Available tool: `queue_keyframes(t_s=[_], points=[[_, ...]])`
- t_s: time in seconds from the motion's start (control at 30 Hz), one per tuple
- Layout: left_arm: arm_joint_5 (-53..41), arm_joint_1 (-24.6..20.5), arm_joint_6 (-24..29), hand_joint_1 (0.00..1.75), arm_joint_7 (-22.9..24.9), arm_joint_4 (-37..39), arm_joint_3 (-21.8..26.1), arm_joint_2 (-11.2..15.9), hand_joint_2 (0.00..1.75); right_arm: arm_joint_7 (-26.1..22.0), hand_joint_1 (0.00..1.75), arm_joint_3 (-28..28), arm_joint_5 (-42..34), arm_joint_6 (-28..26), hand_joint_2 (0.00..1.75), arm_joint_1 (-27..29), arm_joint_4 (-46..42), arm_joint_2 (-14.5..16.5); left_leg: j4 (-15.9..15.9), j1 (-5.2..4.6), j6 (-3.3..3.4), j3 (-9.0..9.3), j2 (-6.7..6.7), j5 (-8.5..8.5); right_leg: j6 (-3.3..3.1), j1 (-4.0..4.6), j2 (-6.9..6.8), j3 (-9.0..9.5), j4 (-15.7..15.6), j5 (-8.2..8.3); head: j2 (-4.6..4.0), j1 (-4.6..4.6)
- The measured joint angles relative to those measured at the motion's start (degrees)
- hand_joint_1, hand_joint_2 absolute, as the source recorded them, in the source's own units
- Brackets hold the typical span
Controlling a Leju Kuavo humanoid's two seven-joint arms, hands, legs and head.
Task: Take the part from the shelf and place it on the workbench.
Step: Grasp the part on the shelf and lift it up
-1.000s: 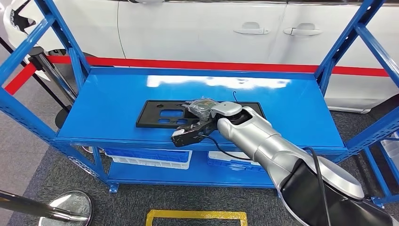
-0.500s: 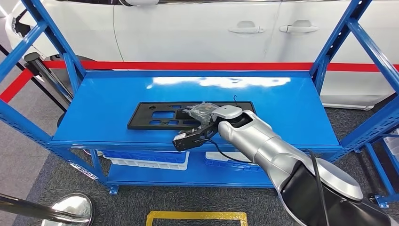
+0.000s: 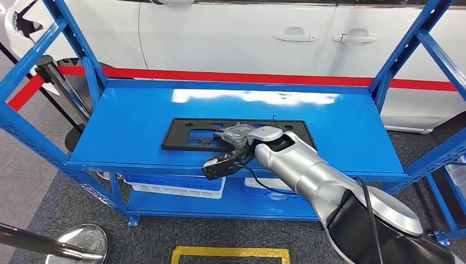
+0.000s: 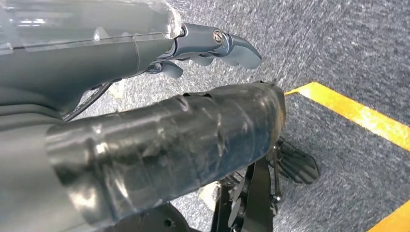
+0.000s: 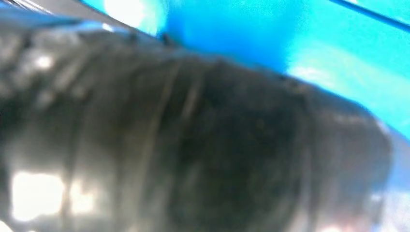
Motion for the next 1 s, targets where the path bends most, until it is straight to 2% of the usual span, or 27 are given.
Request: queue_keyframes(t_s=[0.07,0.1,0.17,0.23,0.3,0.37,0.4,0.43,0.47,0.5,0.57,0.6,0.63,0.7,1.0], points=[[0.0,0.0,0.0,0.0,0.0,0.0,0.0,-0.1,0.0,0.0,0.0,0.0,0.0,0.0,0.0,-0.2,0.1,0.0,0.1,-0.13,-0.19,0.02,-0.04,-0.13,-0.7,0.23,-0.03,3.79,-8.0,3.35,0.0,-0.01],[0.0,0.0,0.0,0.0,0.0,0.0,0.0,-0.1,0.0,0.0,0.0,0.0,-0.1,0.0,0.0,-0.3,0.1,0.0,0.2,-0.21,-0.38,-0.05,-0.04,-0.17,-0.97,0.39,-0.04,4.96,-10.6,4.12,0.0,-0.02],[0.0,0.0,0.0,0.0,0.0,0.0,0.0,-0.1,0.0,0.0,0.0,0.2,-0.3,0.0,0.0,-0.3,0.1,0.0,0.2,-0.3,-0.93,-0.16,-0.02,-0.14,-1.27,0.71,-0.05,5.44,-11.9,4.25,0.0,-0.03],[0.0,-0.1,0.0,0.0,0.0,0.0,0.0,0.0,0.0,0.0,0.0,0.6,-0.7,0.0,0.87,-0.4,0.2,0.1,0.4,-0.26,-1.53,-0.15,-0.01,-0.44,-1.77,0.47,-0.04,5.66,-12.3,4.53,0.0,-0.02],[0.0,-0.1,0.0,0.0,0.0,0.0,0.0,0.0,0.0,0.0,0.0,0.9,-0.9,0.0,1.75,-0.4,0.2,0.3,3.5,-0.16,-2.1,-1.42,0.02,-2.58,-2.36,0.06,-0.11,5.96,-12.8,4.85,0.0,-0.08],[0.0,-0.1,0.0,0.0,0.0,0.0,0.0,0.0,0.0,0.1,0.0,1.1,-1.0,0.0,1.75,-0.3,0.2,0.5,10.8,0.01,-2.63,-4.75,0.05,-6.19,-2.62,0.02,-0.17,5.97,-12.9,4.89,0.0,-0.13],[0.0,0.0,0.0,0.0,0.0,0.0,0.0,0.1,0.0,0.1,0.0,1.3,-1.0,0.0,1.75,-0.2,0.2,0.5,14.2,0.07,-2.84,-6.38,0.06,-7.38,-2.66,0.05,-0.19,5.93,-12.8,4.86,0.0,-0.13],[0.0,0.0,0.0,0.0,0.0,0.0,0.0,0.1,0.0,0.1,0.05,1.6,-1.0,0.0,1.75,0.0,0.3,0.5,16.0,0.12,-2.98,-7.31,0.07,-7.6,-2.68,0.07,-0.2,5.9,-12.7,4.8,-0.01,-0.13],[0.0,0.1,0.0,0.0,0.0,0.0,0.0,0.1,0.0,0.1,0.36,1.8,-1.0,0.0,1.75,0.1,0.3,0.5,15.6,0.15,-3.04,-7.11,0.09,-6.71,-2.66,0.06,-0.18,5.88,-12.6,4.74,-0.01,-0.13],[0.0,0.1,0.0,0.0,0.0,0.0,0.0,0.2,0.0,0.1,0.68,2.1,-1.0,0.0,1.75,0.1,0.3,0.5,12.7,0.21,-3.02,-5.75,0.11,-4.89,-2.58,0.03,-0.15,5.88,-12.4,4.64,-0.01,-0.13],[-0.1,0.0,0.0,0.0,0.0,0.0,0.0,0.1,0.0,0.1,1.41,2.4,-1.0,0.0,1.75,0.0,0.3,0.5,4.8,0.45,-3.26,-1.8,0.19,-1.63,-2.38,0.17,-0.07,5.78,-11.9,4.29,-0.02,-0.14],[-0.1,0.0,0.0,0.0,0.0,0.0,0.0,0.1,0.0,0.0,1.5,2.6,-1.0,0.0,1.75,-0.1,0.3,0.5,2.1,0.56,-3.17,-0.51,0.13,-0.84,-2.41,0.38,0.0,5.62,-11.6,4.11,-0.01,-0.04],[-0.1,0.0,0.0,0.0,0.0,0.0,0.0,0.0,0.0,-0.1,1.59,2.8,-1.0,0.0,1.75,-0.2,0.3,0.5,0.8,0.64,-3.07,0.03,0.07,-0.66,-2.47,0.64,0.03,5.46,-11.3,3.99,-0.02,0.05],[-0.2,-0.1,0.0,0.0,0.0,0.0,0.0,0.0,0.0,-0.4,1.61,3.3,-1.0,0.1,1.75,-0.3,0.4,0.5,0.7,0.52,-2.52,-0.06,-0.12,-0.64,-2.61,0.97,0.08,5.3,-11.3,4.0,-0.01,0.23],[-0.2,-0.1,-0.2,0.0,0.0,0.0,0.0,0.0,0.0,-1.1,1.61,4.8,-1.2,0.6,1.75,-0.4,0.4,0.5,0.7,-0.04,-1.85,-0.07,-0.12,-0.71,-1.66,0.59,0.03,5.43,-11.7,4.26,-0.01,0.21]])
